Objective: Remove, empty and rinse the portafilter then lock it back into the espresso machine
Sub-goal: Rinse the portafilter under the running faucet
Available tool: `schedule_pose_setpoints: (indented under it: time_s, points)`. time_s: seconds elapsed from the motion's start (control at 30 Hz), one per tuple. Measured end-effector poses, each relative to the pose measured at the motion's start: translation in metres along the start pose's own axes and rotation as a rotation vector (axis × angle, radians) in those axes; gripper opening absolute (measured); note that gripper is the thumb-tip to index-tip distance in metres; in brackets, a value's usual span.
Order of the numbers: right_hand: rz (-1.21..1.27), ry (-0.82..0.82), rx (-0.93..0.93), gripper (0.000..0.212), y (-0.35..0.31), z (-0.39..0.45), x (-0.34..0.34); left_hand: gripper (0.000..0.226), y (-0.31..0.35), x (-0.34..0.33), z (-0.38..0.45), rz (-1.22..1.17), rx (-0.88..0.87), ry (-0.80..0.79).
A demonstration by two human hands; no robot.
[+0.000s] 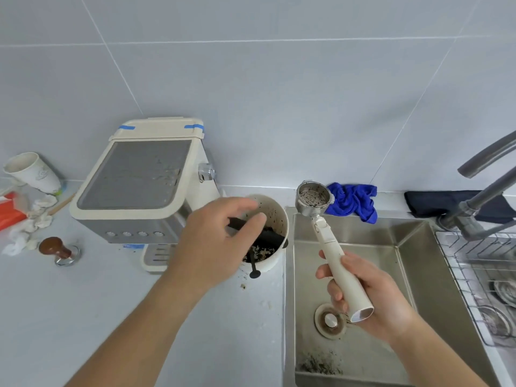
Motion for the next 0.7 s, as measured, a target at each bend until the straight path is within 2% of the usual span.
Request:
schedule_pose_setpoints:
  time_s: [0.1, 0.17, 0.33, 0.43, 0.57, 0.7]
  points:
    - [-0.015, -0.026, 0.008, 0.055, -0.008, -0.005, 0.013, 0.011, 0.009, -0.039, -0.024, -0.045, 0.032, -0.077]
    - [-0.012, -0.037, 0.012, 0.056, -0.014, -0.009, 0.024, 0.009, 0.004, -0.071, -0.042, -0.088, 0.128, -0.126]
    - [-0.003, -0.041, 0.006, 0.053, -0.021, -0.018, 0.054, 0.023, -0.004, -0.138, -0.074, -0.177, 0.321, -0.227]
    - [0.018, -0.019, -0.015, 0.045, -0.02, -0.022, 0.074, 0.024, 0.004, -0.168, -0.085, -0.192, 0.381, -0.262]
    - [-0.016, 0.016, -0.004, 0.024, -0.017, -0.025, 0.101, 0.027, 0.014, -0.201, -0.095, -0.235, 0.436, -0.259]
    - [-0.018, 0.055, -0.013, 0.035, -0.014, -0.022, 0.123, 0.013, 0.024, -0.231, -0.103, -0.254, 0.47, -0.289]
Point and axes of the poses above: each hand's wrist, its own z-axis towards the middle knuckle, its own x-axis out of the back of the hand, y = z × x, the point moved 10 cm from there along z, towards the middle knuckle, and after that the axes turned 13 degrees about y, right-handed, at the moved point
